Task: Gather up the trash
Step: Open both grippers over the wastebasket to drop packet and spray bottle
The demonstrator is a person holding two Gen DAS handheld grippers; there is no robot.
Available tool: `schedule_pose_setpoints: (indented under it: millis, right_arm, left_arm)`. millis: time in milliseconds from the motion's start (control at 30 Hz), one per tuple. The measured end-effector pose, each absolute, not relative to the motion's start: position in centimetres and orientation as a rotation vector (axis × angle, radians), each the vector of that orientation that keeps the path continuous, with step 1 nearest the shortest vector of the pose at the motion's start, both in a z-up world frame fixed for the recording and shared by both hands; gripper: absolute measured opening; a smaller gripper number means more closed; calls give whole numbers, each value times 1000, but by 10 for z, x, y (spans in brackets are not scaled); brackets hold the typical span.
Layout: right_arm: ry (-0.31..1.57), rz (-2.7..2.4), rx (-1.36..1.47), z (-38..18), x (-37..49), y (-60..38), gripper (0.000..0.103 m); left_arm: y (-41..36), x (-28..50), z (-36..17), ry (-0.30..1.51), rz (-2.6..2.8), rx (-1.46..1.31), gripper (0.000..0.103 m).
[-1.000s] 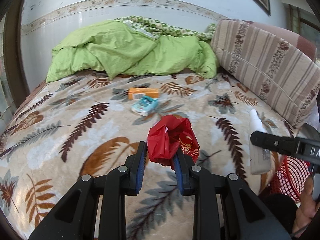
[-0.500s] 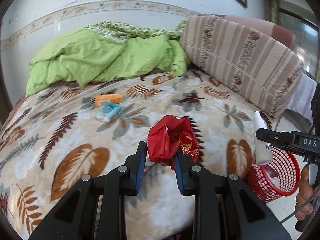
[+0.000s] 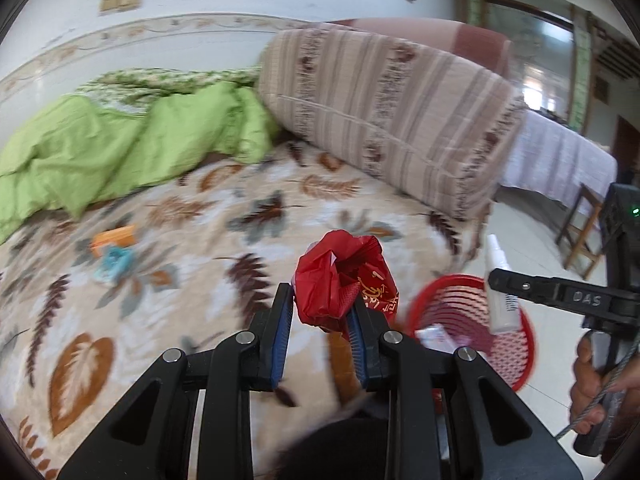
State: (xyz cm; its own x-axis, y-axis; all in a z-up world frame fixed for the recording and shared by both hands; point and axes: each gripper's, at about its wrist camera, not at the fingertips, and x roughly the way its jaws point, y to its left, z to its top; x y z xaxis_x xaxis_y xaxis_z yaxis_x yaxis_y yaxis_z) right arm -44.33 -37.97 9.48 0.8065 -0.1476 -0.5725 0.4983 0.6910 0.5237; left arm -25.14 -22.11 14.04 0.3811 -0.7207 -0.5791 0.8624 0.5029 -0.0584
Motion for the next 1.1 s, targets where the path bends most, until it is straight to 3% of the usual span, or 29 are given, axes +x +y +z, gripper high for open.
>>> schedule_pose_setpoints:
  millis: [367, 900, 1100]
  right_arm:
    - [502, -507, 758, 93, -505, -415, 36]
    - [524, -527, 795, 78, -513, -430, 38]
    - [538, -544, 801, 76, -512, -433, 38]
  left_arm:
    - [-284, -281, 139, 726, -1242, 312, 26]
    - [-321, -322, 100, 852, -1316, 394, 26]
    - [-330, -328, 97, 888, -1313, 370, 34]
